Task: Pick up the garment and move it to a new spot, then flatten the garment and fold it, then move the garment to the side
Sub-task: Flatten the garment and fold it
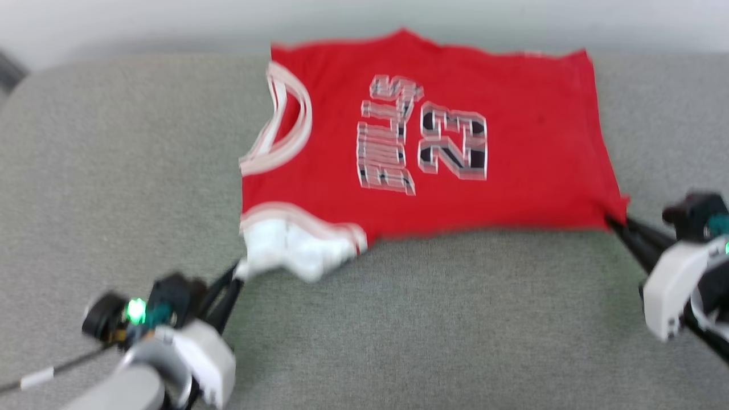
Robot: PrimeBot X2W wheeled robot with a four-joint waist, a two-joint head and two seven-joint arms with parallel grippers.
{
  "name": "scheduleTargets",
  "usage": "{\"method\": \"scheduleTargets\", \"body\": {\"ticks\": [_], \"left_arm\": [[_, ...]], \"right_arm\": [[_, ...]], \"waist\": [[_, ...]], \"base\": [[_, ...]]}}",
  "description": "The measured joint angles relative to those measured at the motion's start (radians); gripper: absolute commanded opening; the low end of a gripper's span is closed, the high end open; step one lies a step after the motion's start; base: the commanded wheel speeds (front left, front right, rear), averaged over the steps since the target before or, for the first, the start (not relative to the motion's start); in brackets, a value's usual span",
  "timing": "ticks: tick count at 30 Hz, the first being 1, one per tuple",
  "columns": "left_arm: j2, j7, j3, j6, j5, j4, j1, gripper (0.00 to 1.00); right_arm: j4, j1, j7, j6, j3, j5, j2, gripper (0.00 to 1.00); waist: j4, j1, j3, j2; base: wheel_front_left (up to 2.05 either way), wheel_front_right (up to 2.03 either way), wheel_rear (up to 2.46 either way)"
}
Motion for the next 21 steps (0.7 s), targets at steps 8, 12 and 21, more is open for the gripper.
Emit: {"method": "scheduleTargets", "body": {"ticks": [8,12,21], "left_arm": [[0.078,0.053,-0.053,0.072,-0.061,-0.147,0.205,0.00],[0.103,0.075,-0.078,0.095,-0.086,-0.193,0.278,0.00],[0.116,0.131,-0.135,0.107,-0.148,-0.246,0.387,0.00]], "right_arm": [[-0.096,0.272,0.070,0.000,-0.111,0.002,-0.013,0.00],[-0.141,0.414,0.094,0.000,-0.180,-0.004,-0.007,0.00],[-0.233,0.664,0.157,0.000,-0.318,-0.027,0.028,0.00]], "waist": [[0.006,-0.0001,-0.105,0.0000],[0.013,-0.0001,-0.150,0.0000],[0.020,-0.0001,-0.205,0.0000]], "base": [[0.00,0.00,0.00],[0.00,0.00,0.00],[0.00,0.00,0.00]]}}
